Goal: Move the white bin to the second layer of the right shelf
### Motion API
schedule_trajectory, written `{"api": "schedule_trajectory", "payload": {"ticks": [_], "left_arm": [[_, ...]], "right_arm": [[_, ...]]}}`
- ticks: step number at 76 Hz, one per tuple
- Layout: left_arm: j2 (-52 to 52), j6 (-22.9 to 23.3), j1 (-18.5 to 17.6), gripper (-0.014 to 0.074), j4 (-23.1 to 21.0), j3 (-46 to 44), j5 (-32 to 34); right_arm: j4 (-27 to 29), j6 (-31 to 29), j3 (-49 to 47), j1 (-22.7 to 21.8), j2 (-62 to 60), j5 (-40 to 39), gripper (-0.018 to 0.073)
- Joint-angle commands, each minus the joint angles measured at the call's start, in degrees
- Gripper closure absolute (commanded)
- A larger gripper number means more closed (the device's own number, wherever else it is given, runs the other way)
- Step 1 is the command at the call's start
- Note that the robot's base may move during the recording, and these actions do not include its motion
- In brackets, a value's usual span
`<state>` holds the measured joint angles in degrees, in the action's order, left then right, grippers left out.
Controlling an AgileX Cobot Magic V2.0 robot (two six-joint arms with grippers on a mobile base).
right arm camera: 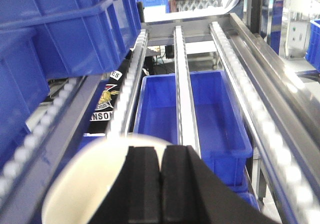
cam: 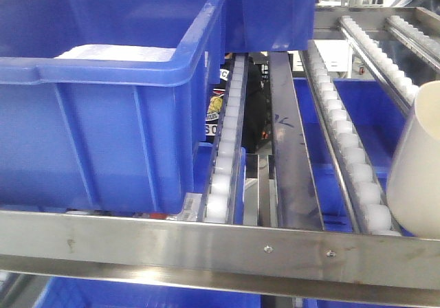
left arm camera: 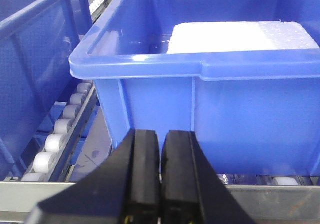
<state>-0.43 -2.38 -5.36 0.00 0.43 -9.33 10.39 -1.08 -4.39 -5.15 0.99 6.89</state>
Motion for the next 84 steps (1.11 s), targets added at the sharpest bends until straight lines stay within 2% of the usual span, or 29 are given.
{"api": "schedule_trajectory", "payload": {"ticks": [1,23,73,77,84], "left_arm": [[-0.8,0.2,-0.3,0.0512,0.0,2.1,4.9],[-0.8,0.2,-0.3,0.0512,0.0,2.1,4.9],[-0.8,0.2,-0.3,0.0512,0.0,2.1,4.9],[-0.8,0.2,-0.3,0.0512,0.0,2.1,4.9],[-0.8,0.2,-0.3,0.0512,0.0,2.1,4.9]], "right_arm": [[0.3,-0.2,0.5,-0.2,-1.8,-6.9,0.0508],[1.0,-0.2,5.2,-0.2,-2.8,-14.6,0.0508],[1.4,-0.1,5.2,-0.2,-2.7,-12.3,0.0508],[-1.9,1.8,5.2,-0.2,-2.7,-12.2,0.0508],[-9.8,8.6,5.2,-0.2,-2.7,-12.2,0.0508]]}}
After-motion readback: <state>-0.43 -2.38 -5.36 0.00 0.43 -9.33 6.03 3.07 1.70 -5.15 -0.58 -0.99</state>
